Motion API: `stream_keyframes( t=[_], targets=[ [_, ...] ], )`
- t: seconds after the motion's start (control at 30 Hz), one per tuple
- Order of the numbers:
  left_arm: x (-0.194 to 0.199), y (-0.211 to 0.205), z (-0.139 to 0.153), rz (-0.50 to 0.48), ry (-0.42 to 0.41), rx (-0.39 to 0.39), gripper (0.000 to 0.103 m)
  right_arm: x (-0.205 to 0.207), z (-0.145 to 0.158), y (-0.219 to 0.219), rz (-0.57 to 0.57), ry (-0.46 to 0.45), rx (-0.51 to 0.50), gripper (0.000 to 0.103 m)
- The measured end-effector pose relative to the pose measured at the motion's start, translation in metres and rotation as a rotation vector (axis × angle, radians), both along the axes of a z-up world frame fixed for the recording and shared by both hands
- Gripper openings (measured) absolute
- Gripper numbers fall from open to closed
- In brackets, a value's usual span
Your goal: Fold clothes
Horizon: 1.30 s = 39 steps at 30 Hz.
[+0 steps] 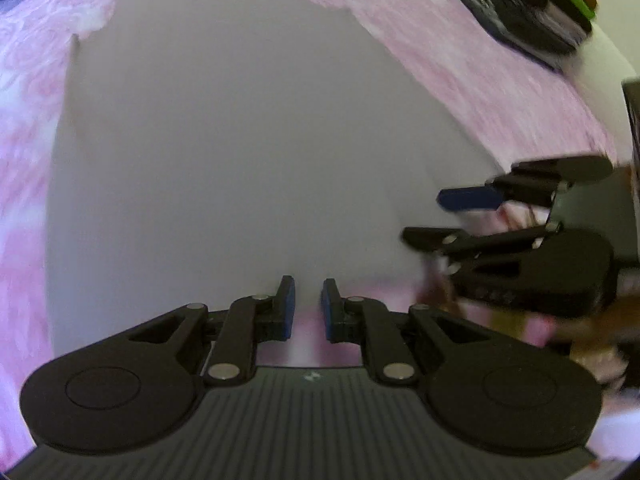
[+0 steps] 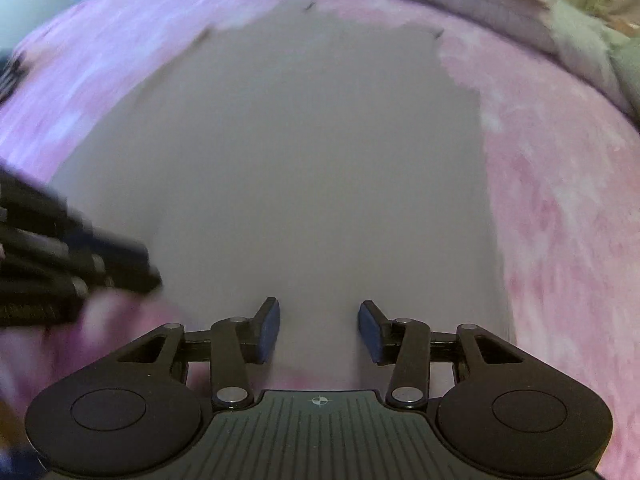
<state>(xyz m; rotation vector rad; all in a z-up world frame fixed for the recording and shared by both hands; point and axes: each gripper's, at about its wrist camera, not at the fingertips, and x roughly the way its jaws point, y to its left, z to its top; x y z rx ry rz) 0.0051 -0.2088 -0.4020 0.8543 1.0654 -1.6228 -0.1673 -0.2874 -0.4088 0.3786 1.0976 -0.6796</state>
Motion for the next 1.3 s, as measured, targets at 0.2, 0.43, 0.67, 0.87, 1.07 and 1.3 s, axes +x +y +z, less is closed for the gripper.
stream_keyframes(
  t=[0.2,0.43,0.67,0.87,1.07,1.3],
  targets=[
    [0.023,0.044,0.014,0.314,0.171,0.095,0.011,-0.052,0.018,0.019,-0.056,-0.068,0.117,0.042],
    [0.051,0.047,-0.032,0.773,0.589,0.051,0.033,-0.081,0.025,-0.008,-0.093,-0.056,0.068,0.042],
    [0.061,0.063,-0.039,0.898,0.751,-0.037,0.006,-0.113,0.024,-0.013,-0.134,-0.017,0.062,0.042],
    [0.045,0.085,-0.005,0.679,0.538,0.019,0.005,-0.121,0.027,-0.012,-0.137,-0.012,0.066,0.042],
    [0.035,0.048,0.041,0.450,0.067,-0.134,0.004,-0.082,0.044,-0.014,-0.063,-0.175,0.018,0.042],
    [-0.015,0.020,0.006,0.222,-0.128,-0.090,0.010,-0.031,0.005,-0.020,-0.089,-0.136,0.015,0.042]
  ],
)
